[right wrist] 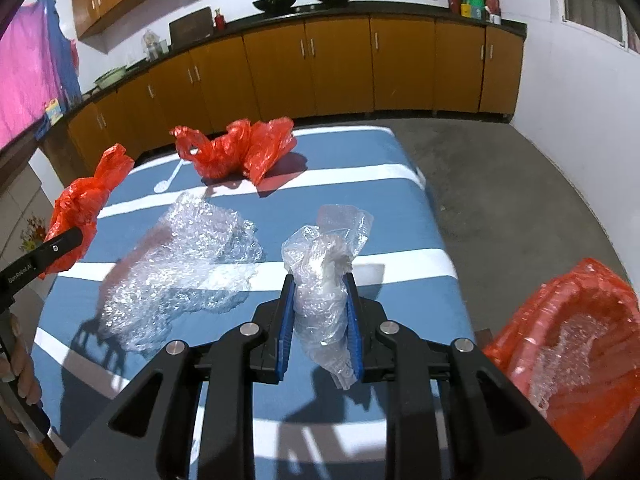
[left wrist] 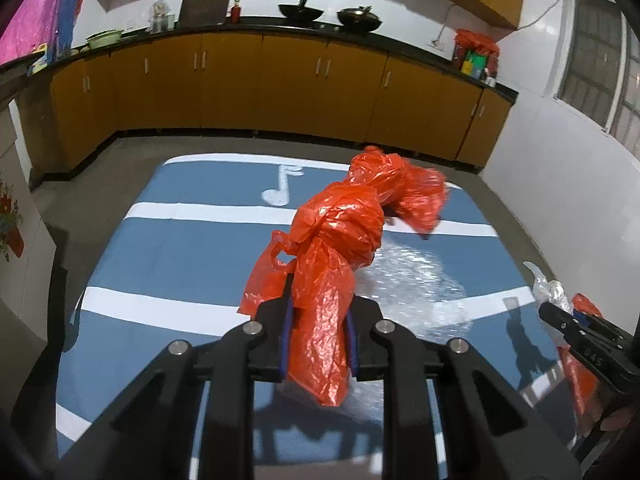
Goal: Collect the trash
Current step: 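Carry the red bag and clear bag over the wastebasket with both grippers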
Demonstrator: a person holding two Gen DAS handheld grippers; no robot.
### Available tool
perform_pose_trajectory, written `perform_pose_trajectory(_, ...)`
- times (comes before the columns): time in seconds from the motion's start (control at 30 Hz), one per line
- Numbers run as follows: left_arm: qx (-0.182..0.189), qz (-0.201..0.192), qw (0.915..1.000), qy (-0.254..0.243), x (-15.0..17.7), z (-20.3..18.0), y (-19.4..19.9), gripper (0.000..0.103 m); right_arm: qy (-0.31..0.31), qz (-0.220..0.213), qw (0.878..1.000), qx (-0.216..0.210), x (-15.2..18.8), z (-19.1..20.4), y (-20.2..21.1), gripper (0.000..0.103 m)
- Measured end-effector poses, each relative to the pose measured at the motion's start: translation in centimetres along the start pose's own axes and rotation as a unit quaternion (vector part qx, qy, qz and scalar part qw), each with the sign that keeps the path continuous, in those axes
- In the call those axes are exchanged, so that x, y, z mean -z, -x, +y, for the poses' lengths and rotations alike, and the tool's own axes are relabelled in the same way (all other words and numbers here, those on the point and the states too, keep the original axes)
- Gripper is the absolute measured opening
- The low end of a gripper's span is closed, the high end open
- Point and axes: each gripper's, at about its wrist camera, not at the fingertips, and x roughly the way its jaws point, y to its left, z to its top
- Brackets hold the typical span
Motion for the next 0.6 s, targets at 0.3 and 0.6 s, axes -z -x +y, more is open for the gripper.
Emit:
perform_pose_trajectory(0.3,0.050,-0.009,0.9983,-0.028,0.5,-4.8,2.7,0.021,-0.027,-0.032,0.999,0.013,1.0,-2.4,4.5,0.024)
perform_pose_trajectory(0.6,0.100,-0.010,0.9933,-0.057,1.3,-10.1,4.2,0.021,-0.050,-0.059,0.996,0.033,1.6,-5.1,7.8,0.024)
